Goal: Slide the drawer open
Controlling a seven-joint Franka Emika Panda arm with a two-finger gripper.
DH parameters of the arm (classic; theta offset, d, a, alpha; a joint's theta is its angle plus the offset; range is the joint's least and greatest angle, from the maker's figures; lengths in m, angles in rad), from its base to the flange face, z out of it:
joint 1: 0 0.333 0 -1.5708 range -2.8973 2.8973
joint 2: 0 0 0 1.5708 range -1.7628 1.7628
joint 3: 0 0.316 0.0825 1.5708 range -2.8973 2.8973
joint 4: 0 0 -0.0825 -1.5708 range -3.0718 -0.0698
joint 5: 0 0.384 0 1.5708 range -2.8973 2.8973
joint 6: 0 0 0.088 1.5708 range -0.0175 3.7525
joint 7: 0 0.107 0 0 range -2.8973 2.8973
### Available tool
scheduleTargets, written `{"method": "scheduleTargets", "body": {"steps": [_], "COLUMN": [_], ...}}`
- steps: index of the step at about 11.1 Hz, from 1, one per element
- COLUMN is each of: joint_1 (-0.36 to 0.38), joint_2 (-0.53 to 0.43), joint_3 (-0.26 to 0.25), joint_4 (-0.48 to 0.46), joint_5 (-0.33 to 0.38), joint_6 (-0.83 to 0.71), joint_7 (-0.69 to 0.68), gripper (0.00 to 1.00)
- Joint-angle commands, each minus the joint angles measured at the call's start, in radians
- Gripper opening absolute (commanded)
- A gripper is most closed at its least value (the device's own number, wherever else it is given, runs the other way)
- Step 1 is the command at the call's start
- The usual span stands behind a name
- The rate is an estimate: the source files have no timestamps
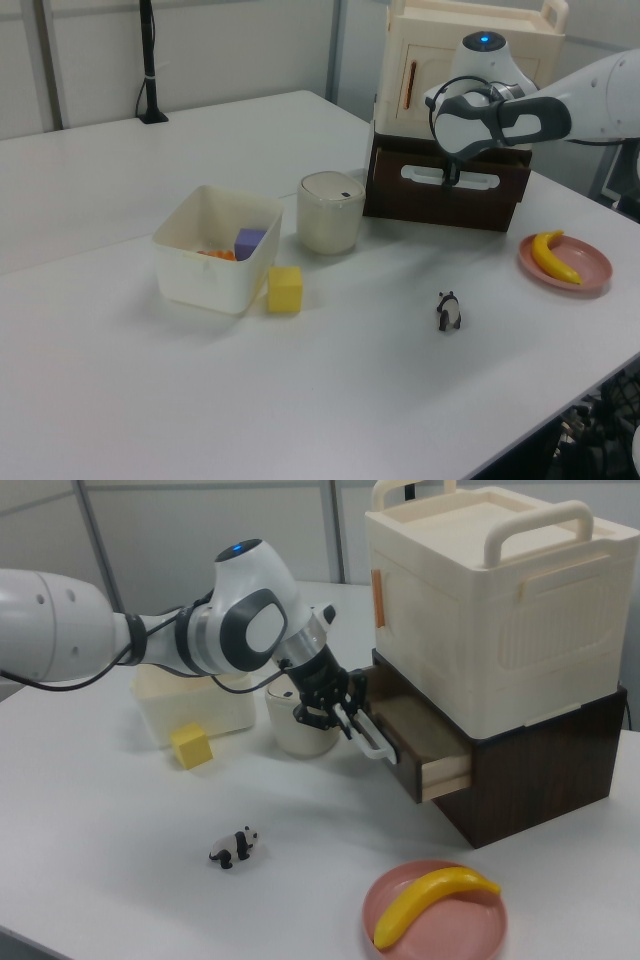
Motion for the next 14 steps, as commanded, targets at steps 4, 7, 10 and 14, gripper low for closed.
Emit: {"method": "scheduleTargets", "body": {"steps": [4,7,10,14], "joint_1": [0.046,0.044,0.062,0.142], "joint_2": [-0.148,-0.145,-0.158,-0.218], "joint_3": [0.025,0.025,0.029,0.031], "joint_4": [-0.155,-0.148,-0.113,-0.090], "joint_5": [-0.012,-0.008,0.005,0.099], "joint_6": [0.003,0.000,-0.096,-0.282], "joint_7": [0.116,0.119,0.200,0.496], "gripper": [0.17,0.80,0.91,1.00]}}
